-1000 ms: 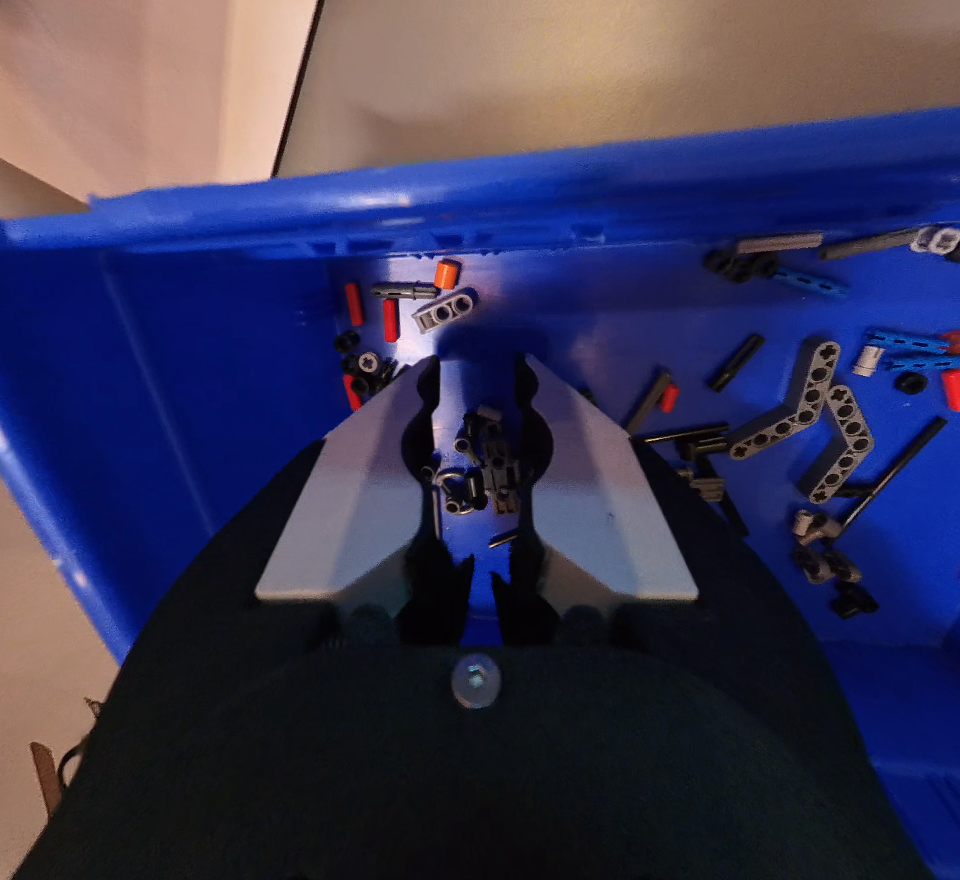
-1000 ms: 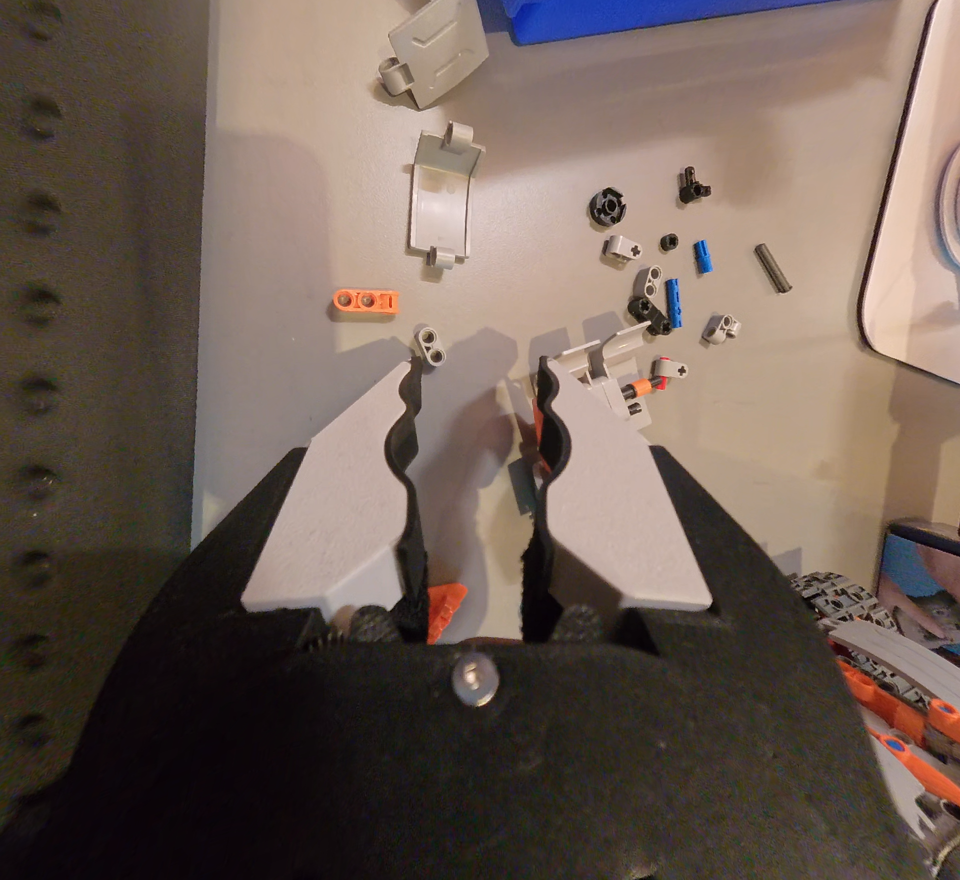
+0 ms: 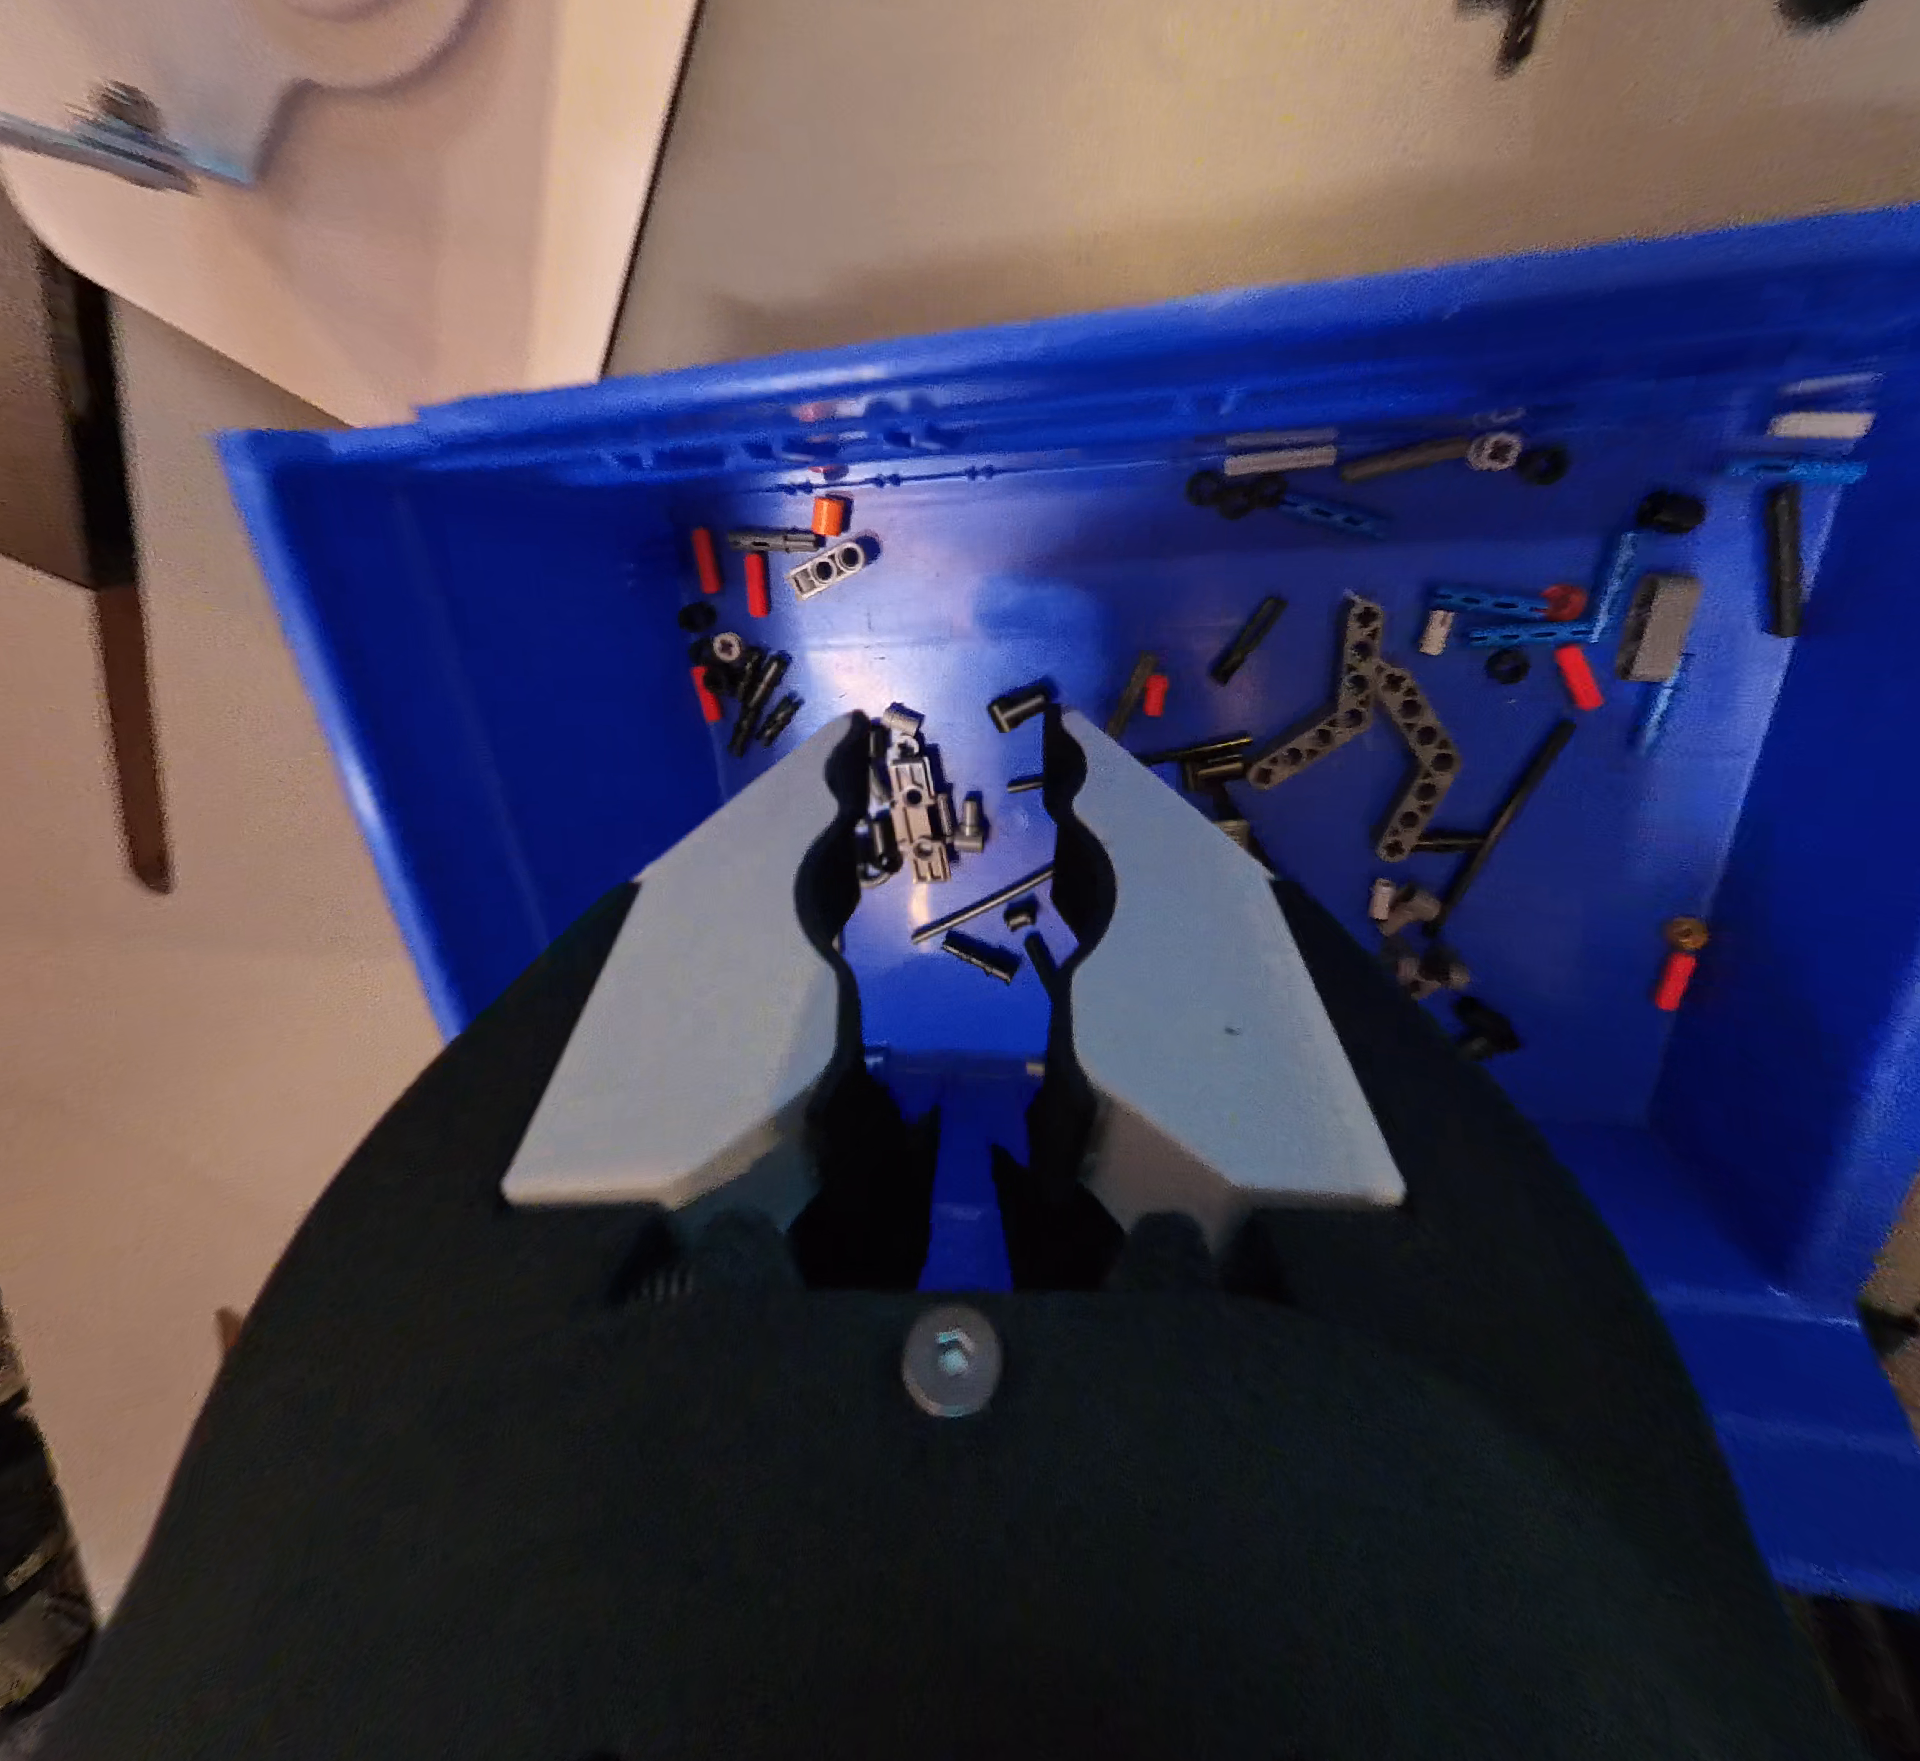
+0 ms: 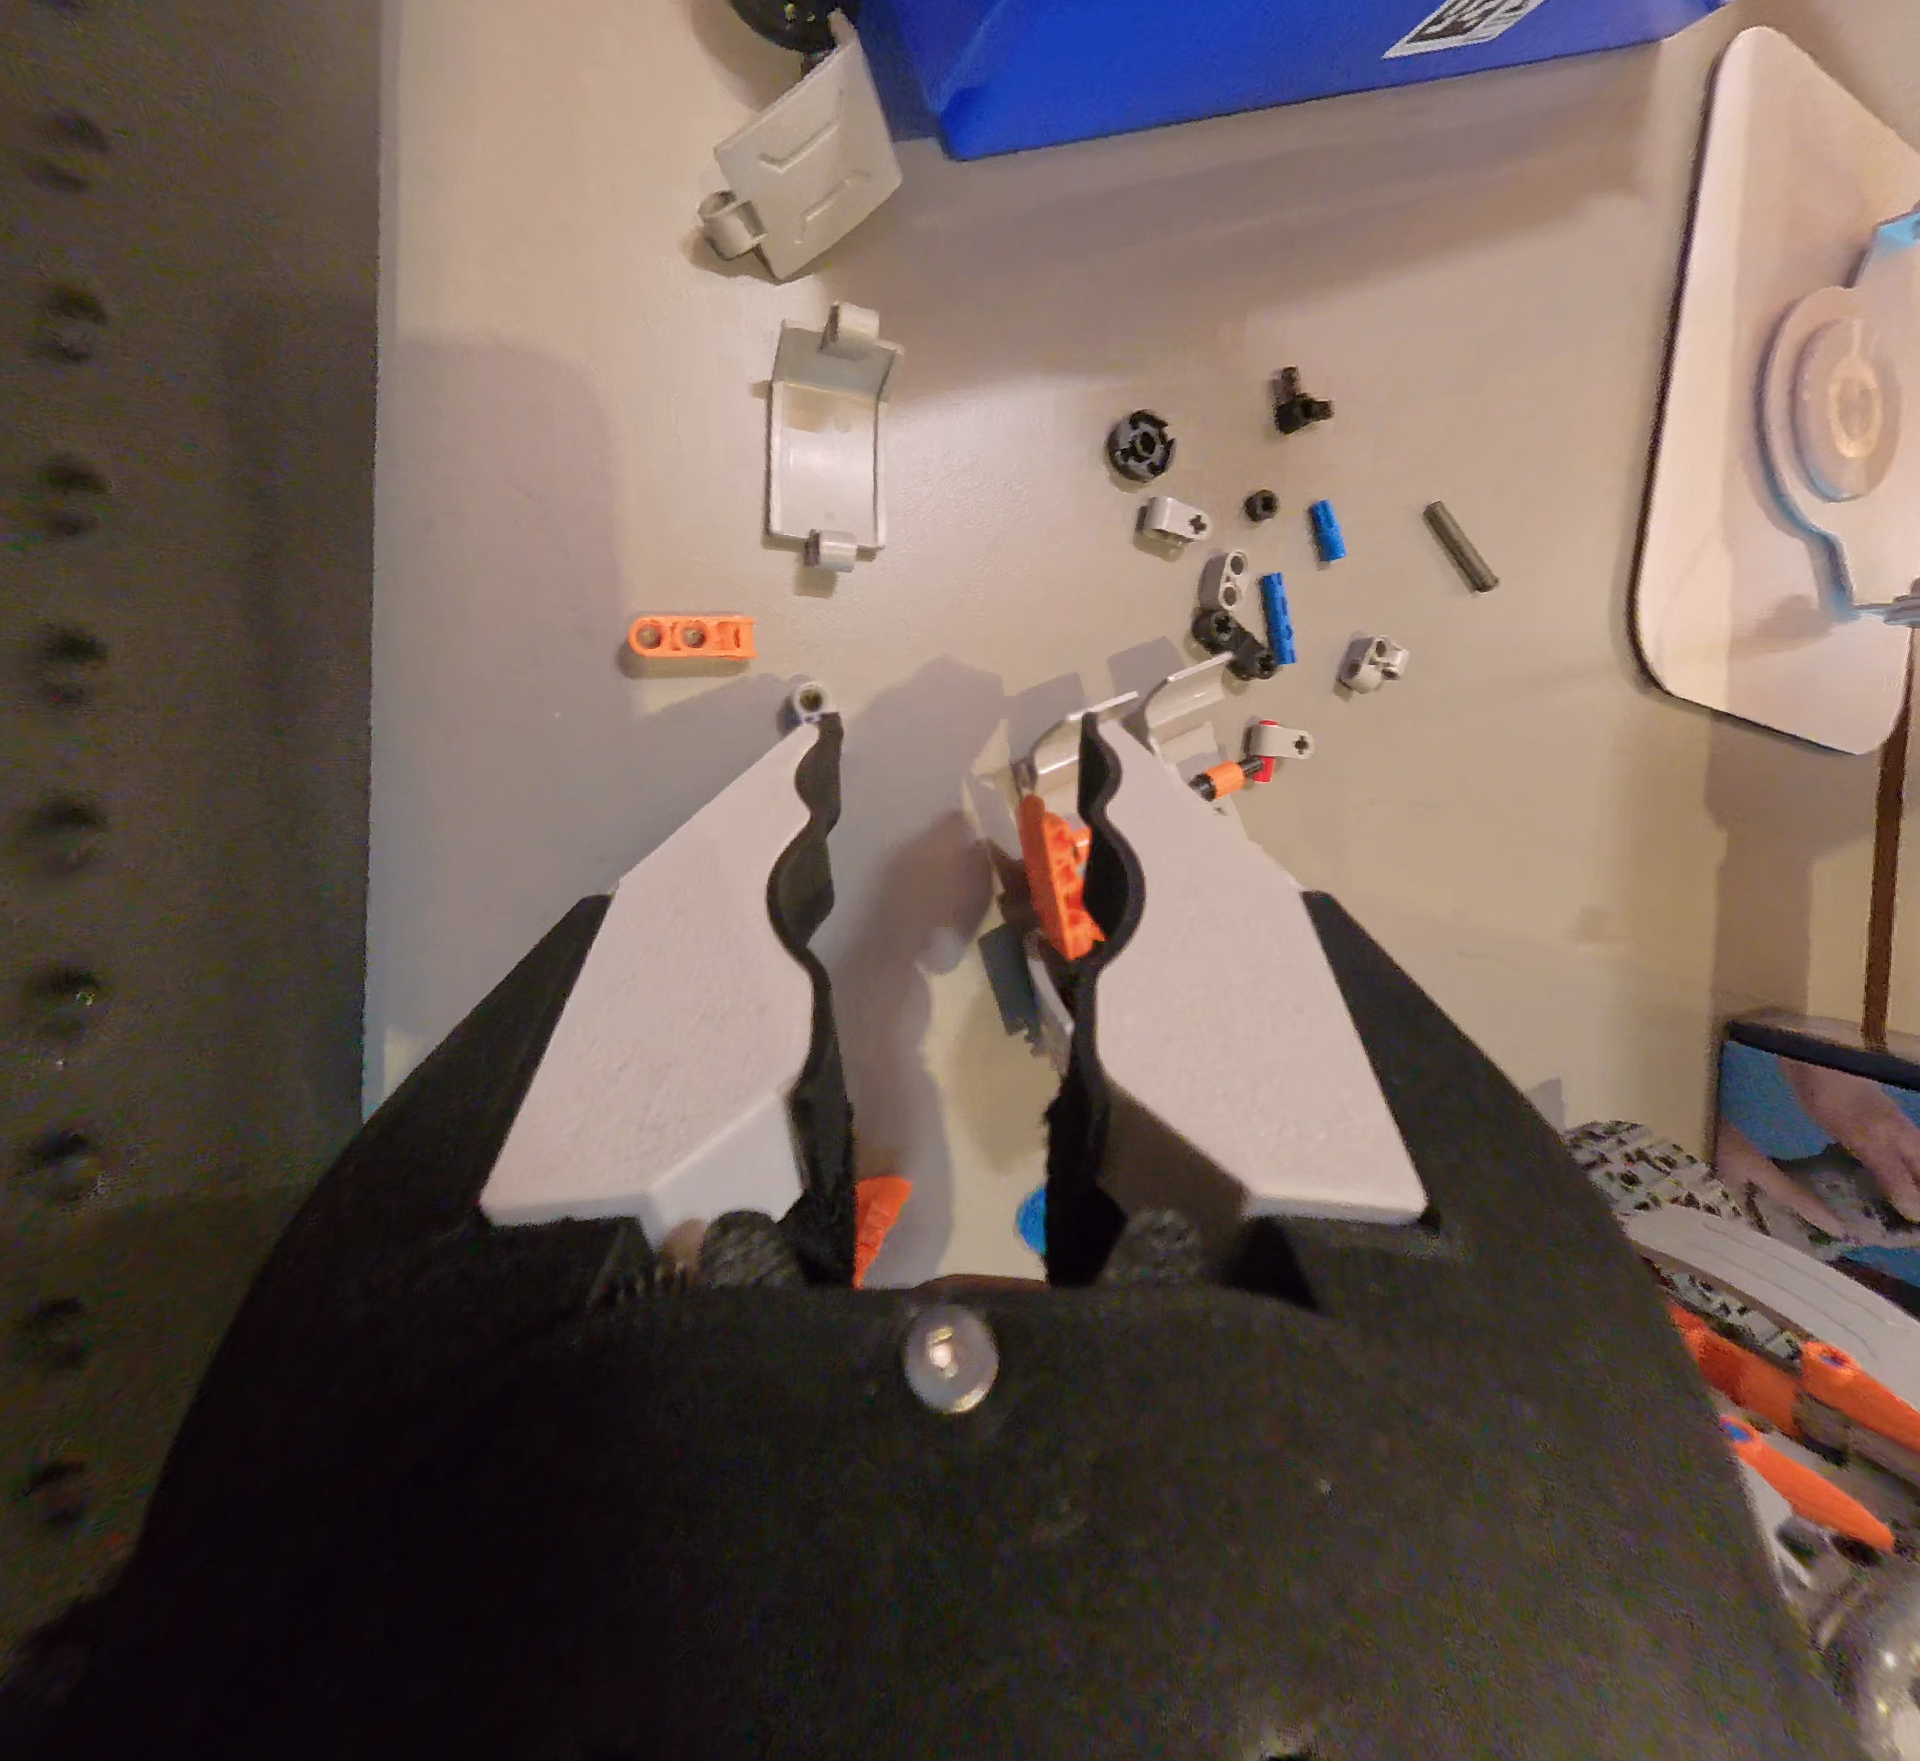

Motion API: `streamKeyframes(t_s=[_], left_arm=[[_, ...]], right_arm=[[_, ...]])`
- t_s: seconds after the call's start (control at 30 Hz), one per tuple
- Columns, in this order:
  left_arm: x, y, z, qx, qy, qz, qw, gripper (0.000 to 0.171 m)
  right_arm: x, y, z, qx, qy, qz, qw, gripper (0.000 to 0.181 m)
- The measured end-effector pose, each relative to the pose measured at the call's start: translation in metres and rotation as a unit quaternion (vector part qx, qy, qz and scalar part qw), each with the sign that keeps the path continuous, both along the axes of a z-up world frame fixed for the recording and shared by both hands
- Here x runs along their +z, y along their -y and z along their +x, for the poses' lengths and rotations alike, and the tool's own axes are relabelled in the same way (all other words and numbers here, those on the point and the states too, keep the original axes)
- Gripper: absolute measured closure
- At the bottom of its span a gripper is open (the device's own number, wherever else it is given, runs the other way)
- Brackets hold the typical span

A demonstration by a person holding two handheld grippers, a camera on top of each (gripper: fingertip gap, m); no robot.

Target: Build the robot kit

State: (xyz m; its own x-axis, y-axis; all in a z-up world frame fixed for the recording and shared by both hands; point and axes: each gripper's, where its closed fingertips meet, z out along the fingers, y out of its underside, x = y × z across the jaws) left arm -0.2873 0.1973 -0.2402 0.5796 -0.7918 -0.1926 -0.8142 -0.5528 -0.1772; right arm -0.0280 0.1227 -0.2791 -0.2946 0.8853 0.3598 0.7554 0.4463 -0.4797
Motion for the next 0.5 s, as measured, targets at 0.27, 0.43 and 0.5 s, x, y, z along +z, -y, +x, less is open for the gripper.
streamKeyframes(t_s=[0.27, 0.43, 0.5], left_arm=[[0.058, 0.072, 0.077, -0.070, -0.014, 0.029, 0.997, 0.110], [0.068, 0.118, 0.117, -0.113, 0.025, 0.037, 0.993, 0.106], [0.058, 0.131, 0.123, -0.115, 0.029, 0.031, 0.993, 0.107]], right_arm=[[0.017, -0.001, -0.001, -0.008, -0.030, 0.015, 0.999, 0.137], [0.015, 0.001, -0.001, -0.005, -0.024, 0.022, 0.999, 0.138], [0.017, 0.001, -0.001, -0.005, -0.027, 0.022, 0.999, 0.138]])
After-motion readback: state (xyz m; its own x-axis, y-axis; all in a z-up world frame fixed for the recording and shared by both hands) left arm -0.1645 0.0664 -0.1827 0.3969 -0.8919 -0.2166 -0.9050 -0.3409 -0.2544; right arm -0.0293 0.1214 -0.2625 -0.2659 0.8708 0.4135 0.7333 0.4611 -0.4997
